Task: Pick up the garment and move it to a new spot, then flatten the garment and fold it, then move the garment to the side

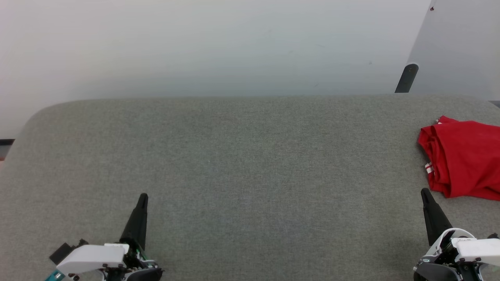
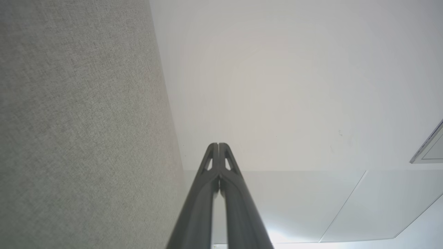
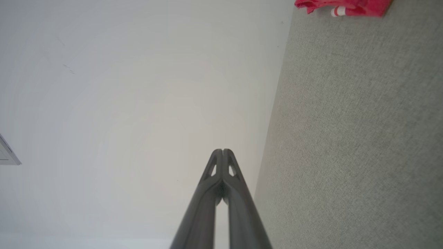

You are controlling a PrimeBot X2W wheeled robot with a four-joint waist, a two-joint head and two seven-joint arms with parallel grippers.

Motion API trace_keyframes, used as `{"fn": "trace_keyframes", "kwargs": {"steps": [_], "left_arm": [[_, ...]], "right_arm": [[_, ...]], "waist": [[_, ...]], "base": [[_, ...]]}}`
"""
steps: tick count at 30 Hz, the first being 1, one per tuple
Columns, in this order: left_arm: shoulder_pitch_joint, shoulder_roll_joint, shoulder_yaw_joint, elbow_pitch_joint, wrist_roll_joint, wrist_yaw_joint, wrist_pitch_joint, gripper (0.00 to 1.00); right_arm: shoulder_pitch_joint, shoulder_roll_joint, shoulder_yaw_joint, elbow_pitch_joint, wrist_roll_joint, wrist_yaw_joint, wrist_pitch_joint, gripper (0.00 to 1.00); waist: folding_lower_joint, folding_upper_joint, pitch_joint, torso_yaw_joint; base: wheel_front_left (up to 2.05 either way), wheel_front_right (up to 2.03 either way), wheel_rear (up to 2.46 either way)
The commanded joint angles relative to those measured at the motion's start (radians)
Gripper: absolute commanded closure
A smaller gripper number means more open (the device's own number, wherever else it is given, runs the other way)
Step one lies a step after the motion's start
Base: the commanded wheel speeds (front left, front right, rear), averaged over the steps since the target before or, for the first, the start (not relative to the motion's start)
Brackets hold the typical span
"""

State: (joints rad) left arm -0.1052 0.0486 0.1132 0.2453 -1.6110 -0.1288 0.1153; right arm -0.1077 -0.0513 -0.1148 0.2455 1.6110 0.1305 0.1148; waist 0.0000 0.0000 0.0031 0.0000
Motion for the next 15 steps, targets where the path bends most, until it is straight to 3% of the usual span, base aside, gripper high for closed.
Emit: {"fn": "trace_keyframes", "kwargs": {"steps": [1, 15], "left_arm": [[-0.010, 0.000, 0.002, 0.001, -0.003, -0.004, 0.002, 1.00], [-0.010, 0.000, 0.002, 0.001, -0.003, -0.004, 0.002, 1.00]], "right_arm": [[-0.003, 0.003, -0.001, -0.002, 0.003, 0.000, 0.002, 1.00], [-0.003, 0.003, 0.000, -0.002, 0.004, 0.000, 0.002, 1.00]], "waist": [[0.0000, 0.0000, 0.000, 0.000], [0.0000, 0.0000, 0.000, 0.000]], "base": [[0.00, 0.00, 0.00], [0.00, 0.00, 0.00]]}}
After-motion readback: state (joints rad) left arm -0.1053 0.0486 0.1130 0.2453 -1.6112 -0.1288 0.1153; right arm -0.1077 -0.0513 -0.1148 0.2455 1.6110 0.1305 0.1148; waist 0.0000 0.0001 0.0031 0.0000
